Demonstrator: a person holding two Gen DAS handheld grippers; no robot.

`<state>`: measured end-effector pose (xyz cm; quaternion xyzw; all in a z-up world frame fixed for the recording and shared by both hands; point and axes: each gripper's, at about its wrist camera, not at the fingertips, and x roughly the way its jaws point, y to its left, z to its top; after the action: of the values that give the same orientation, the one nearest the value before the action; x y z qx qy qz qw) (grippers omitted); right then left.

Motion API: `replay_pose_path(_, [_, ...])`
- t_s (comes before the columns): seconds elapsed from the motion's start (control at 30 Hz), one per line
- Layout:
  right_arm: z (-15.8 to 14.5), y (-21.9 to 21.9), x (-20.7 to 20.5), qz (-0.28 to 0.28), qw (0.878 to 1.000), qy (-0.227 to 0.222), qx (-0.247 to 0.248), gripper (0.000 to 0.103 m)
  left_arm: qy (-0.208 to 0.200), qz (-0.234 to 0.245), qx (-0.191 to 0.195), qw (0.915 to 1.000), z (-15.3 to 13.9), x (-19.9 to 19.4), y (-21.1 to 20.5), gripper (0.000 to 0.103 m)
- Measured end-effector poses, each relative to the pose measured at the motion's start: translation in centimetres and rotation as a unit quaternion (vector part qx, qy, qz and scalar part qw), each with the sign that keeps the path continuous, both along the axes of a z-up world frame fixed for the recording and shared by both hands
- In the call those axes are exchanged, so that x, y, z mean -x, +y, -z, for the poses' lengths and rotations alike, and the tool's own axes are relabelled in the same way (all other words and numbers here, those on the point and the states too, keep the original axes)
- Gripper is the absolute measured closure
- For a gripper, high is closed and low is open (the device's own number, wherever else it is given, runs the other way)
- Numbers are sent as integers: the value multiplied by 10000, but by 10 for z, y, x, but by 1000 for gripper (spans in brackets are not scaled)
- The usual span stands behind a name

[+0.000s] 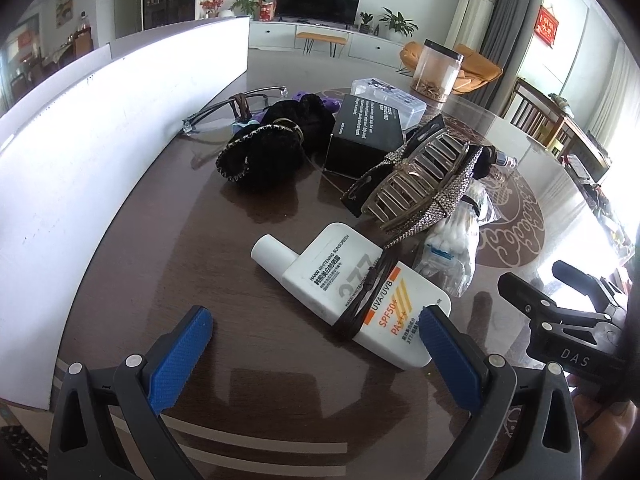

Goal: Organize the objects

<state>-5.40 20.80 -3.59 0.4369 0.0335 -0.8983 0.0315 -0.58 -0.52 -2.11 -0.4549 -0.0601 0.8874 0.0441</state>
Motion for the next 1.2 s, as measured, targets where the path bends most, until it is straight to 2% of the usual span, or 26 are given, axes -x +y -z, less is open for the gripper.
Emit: replay_pose_path(1.2, [4, -2, 2, -1, 9999, -76, -82, 0, 65, 141, -34, 9999, 1, -2, -2, 0])
